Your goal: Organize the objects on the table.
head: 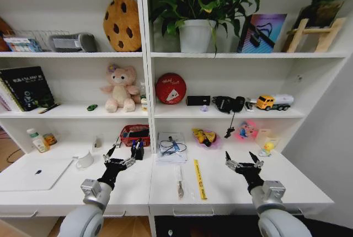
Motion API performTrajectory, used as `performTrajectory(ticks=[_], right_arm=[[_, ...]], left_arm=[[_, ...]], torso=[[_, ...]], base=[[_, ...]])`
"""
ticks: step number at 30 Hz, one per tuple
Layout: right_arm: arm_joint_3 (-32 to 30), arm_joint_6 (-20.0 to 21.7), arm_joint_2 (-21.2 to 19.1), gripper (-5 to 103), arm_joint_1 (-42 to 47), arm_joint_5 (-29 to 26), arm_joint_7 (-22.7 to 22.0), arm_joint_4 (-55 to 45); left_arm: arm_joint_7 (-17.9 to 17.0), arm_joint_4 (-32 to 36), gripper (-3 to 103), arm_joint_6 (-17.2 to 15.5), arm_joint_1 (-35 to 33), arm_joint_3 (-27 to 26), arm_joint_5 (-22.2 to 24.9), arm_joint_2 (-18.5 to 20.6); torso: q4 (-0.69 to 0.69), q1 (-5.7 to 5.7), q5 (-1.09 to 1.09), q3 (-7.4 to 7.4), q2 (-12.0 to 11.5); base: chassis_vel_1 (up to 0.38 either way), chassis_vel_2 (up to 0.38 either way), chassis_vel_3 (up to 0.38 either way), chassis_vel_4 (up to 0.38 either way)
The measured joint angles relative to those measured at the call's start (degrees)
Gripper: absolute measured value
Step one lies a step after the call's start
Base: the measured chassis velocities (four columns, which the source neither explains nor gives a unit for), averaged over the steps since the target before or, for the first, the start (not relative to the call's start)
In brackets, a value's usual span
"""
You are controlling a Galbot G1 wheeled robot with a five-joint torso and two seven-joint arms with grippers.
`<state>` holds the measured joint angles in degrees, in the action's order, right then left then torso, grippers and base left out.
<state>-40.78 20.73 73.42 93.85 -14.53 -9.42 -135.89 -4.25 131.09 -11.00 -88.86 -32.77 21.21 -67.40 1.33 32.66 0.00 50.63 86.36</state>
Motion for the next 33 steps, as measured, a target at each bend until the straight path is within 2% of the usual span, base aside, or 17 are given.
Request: performTrajectory(ticks=[14,22,23,25,30,33], right_arm=[[0.5,1.0,-0.5,100,-1.4,2.3,-1.2,1.3],[0.9,0.6,-0.2,100,-1.1,2.9,-1.1,0.8],[1.0,0.6,0.0,100,-1.0,3.1,-1.1,0.8],[1.1,0.5,0.4,100,-0.7,3.3,-1.1,0.5],[1.2,0.2,0.7,100,-0.3,3.5,-1.0,0.2],[1.2,0.1,0.9,100,0.1,3.9,-0.9,-0.2]], left_arm=[[0.0,0.0,100,0.0,0.0,0.0,0.0,0.0],[0.0,0.0,100,0.0,0.0,0.0,0.0,0.0],[0.0,0.0,100,0.0,0.0,0.0,0.0,0.0],[0.0,0.0,100,0.0,0.0,0.0,0.0,0.0],[0.0,0.0,100,0.0,0.0,0.0,0.0,0.0],[0.0,0.0,100,0.0,0.0,0.0,0.0,0.0]], torso=[[0.00,0.00,0.00,0.00,0.0],[0.00,0.00,-0.03,0.00,0.0],[-0.01,0.01,0.07,0.00,0.0],[0.00,0.01,-0.06,0.00,0.0],[-0.01,0.02,0.05,0.01,0.0],[0.01,-0.02,-0.01,-0.01,0.0]], base=[[0.042,0.045,-0.043,-0.041],[0.191,0.218,-0.210,-0.196],[0.285,0.244,-0.261,-0.258],[0.270,0.265,-0.253,-0.260],[0.305,0.302,-0.293,-0.320],[0.337,0.342,-0.350,-0.333]])
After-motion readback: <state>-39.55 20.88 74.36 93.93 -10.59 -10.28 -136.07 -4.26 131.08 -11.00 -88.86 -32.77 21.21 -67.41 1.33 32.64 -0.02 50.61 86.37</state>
